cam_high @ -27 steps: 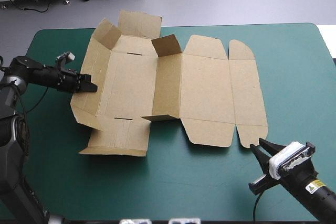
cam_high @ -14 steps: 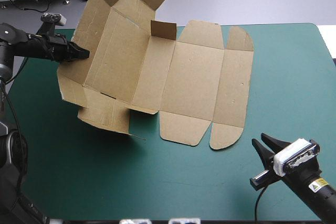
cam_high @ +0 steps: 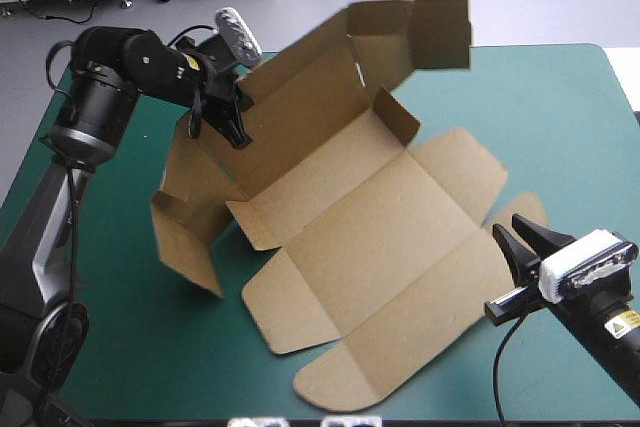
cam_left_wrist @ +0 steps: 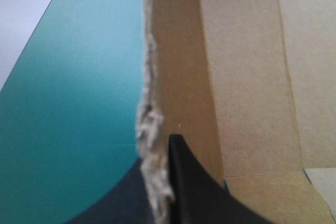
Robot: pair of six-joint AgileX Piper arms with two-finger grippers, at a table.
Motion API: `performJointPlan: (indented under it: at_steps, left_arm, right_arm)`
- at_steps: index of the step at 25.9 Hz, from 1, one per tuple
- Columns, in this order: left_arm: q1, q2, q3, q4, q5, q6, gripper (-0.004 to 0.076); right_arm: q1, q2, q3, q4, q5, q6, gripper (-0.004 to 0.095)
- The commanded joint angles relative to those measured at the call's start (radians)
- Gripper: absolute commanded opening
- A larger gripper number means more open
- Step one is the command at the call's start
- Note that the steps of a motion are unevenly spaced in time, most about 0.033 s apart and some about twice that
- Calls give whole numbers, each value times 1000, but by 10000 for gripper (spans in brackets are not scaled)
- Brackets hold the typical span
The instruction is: Fold the box
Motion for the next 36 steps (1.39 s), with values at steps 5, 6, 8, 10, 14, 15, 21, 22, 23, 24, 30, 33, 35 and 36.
performJointPlan:
  at_steps: [5, 6, 8, 10, 14, 15, 21, 22, 23, 24, 30, 33, 35, 36]
  left_arm:
    - [-161, -173, 93, 69, -63, 140, -3]
    - [-171, -200, 130, 76, -89, 142, -3]
    - [-189, -253, 242, 89, -164, 152, -3]
    - [-203, -315, 368, 90, -260, 162, -3]
    - [-243, -408, 629, 90, -524, 160, -3]
    - [-248, -413, 660, 93, -558, 165, -3]
    - [-349, -415, 824, 316, -823, 170, -3]
    - [-357, -415, 831, 359, -823, 166, -3]
    - [-359, -415, 834, 382, -818, 160, -3]
    - [-361, -415, 834, 398, -811, 150, -3]
    - [-361, -435, 836, 408, -881, 76, -6]
    - [-361, -446, 848, 449, -889, 72, -6]
    - [-361, -449, 865, 463, -884, 72, -6]
    - [-361, -451, 875, 465, -882, 72, -6]
  right_arm:
    - [-8, 85, -163, -11, -64, 14, 246]
    - [-8, 94, -184, -40, -64, 40, 246]
    - [-8, 107, -224, -112, -64, 104, 246]
    - [-8, 115, -264, -193, -60, 177, 246]
    - [-8, 149, -329, -298, -48, 265, 246]
    - [-8, 157, -335, -298, -41, 265, 246]
    - [-8, 237, -348, -291, -9, 266, 246]
    - [-8, 250, -352, -291, -9, 266, 246]
    - [-8, 260, -356, -291, -7, 266, 246]
    - [-8, 266, -363, -291, -5, 270, 246]
    - [-8, 325, -396, -292, -5, 288, 245]
    - [-8, 380, -470, -315, 13, 288, 236]
    - [-8, 422, -523, -325, 43, 288, 197]
    - [-8, 445, -547, -334, 57, 288, 169]
